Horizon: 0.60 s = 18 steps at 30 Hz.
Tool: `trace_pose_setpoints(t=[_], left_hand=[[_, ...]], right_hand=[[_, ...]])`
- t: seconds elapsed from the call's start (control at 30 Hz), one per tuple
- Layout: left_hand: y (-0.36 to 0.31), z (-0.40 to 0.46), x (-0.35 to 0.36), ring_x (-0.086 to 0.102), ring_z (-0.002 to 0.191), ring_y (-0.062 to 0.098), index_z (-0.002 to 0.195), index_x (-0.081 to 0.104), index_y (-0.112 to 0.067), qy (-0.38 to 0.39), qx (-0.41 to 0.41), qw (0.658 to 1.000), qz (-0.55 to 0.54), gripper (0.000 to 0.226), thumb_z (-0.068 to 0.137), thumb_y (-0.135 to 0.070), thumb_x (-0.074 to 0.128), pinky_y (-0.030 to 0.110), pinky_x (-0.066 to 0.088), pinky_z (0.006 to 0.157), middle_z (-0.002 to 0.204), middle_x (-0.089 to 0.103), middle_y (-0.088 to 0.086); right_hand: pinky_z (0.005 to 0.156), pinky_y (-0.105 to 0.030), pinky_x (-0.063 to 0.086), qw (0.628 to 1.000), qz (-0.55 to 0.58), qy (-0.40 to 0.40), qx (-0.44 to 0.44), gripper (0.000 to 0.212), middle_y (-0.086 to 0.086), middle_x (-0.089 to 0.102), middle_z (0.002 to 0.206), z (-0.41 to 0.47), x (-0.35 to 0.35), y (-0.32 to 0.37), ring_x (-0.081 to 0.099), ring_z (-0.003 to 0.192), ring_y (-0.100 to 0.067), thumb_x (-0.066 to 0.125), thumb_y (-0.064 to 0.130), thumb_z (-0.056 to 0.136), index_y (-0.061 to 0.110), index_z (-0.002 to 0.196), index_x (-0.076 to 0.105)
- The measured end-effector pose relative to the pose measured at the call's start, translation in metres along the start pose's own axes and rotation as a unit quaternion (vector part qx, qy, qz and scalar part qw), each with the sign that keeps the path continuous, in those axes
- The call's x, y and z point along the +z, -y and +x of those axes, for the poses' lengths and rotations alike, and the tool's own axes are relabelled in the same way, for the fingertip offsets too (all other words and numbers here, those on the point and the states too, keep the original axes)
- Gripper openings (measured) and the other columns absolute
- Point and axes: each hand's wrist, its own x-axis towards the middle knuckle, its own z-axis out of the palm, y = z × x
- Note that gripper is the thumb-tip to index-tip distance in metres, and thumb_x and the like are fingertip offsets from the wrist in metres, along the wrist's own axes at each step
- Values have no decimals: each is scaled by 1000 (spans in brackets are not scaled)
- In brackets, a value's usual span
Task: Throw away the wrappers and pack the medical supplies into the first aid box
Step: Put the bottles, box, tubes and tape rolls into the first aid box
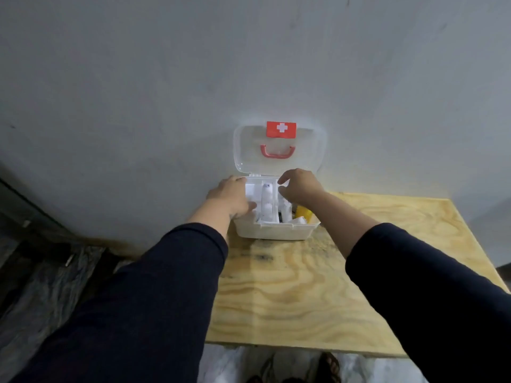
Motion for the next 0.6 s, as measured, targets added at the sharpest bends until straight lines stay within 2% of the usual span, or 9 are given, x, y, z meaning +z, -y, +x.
trace_pose_setpoints(t=[0.1, 0.17, 0.23, 0.33, 0.4, 0.5, 0.53, 0.6], left_hand=[[-42, 4, -16, 50, 127, 27, 137, 49, -19, 24, 62, 998, -14, 52, 90, -39, 59, 42, 44, 105, 144, 48, 4], [-72, 4, -15, 59, 111, 25, 117, 64, -19, 53, 94, 993, -53, 36, 87, -39, 61, 41, 50, 98, 123, 63, 3], [-101, 4, -5, 63, 100, 22, 102, 70, -19, 90, 121, 986, -70, 27, 84, -38, 64, 41, 53, 93, 106, 67, 1], [-138, 6, 25, 63, 85, 23, 84, 72, -15, 148, 154, 976, -49, 21, 80, -35, 65, 37, 55, 83, 90, 68, 1], [-158, 7, 48, 53, 76, 23, 75, 64, -20, 174, 177, 968, -26, 14, 78, -34, 63, 36, 50, 75, 81, 59, 1], [-181, 6, 78, 61, 85, 27, 82, 69, -19, 212, 194, 958, 1, 19, 81, -37, 62, 37, 51, 83, 90, 67, 6], [-186, 5, 87, 63, 88, 27, 83, 70, -18, 225, 193, 955, 7, 21, 82, -38, 61, 37, 51, 82, 92, 69, 7], [-193, 1, 105, 55, 75, 26, 78, 60, -18, 254, 194, 947, 19, 18, 84, -35, 60, 35, 44, 70, 79, 60, 8]], right_hand=[[96, -30, 45, 999, -20, -4, 29, 33, -7, 58, 132, -16, -25, -26, 54, 120, -27, 50, 16, 91, 16, 121, 63], [97, -32, 45, 995, -78, 25, 49, 34, -10, 57, 133, -28, -41, -46, 53, 121, -28, 47, 18, 93, 11, 124, 61], [97, -32, 47, 987, -121, 61, 82, 36, -12, 59, 131, -43, -53, -67, 56, 118, -29, 44, 20, 94, 8, 124, 61], [101, -32, 46, 975, -145, 97, 134, 39, -12, 58, 133, -67, -62, -104, 55, 121, -27, 42, 25, 97, 7, 127, 59], [102, -32, 44, 972, -130, 104, 167, 40, -12, 56, 135, -82, -60, -133, 53, 124, -27, 42, 27, 98, 7, 128, 57], [103, -32, 45, 965, -104, 109, 214, 38, -12, 58, 134, -104, -50, -174, 54, 122, -28, 46, 27, 96, 7, 126, 59], [102, -32, 45, 963, -91, 113, 227, 38, -12, 59, 133, -110, -44, -186, 54, 122, -28, 48, 26, 95, 7, 126, 60], [101, -31, 43, 959, -51, 116, 252, 38, -11, 59, 133, -121, -29, -208, 54, 122, -27, 52, 23, 93, 10, 129, 58]])
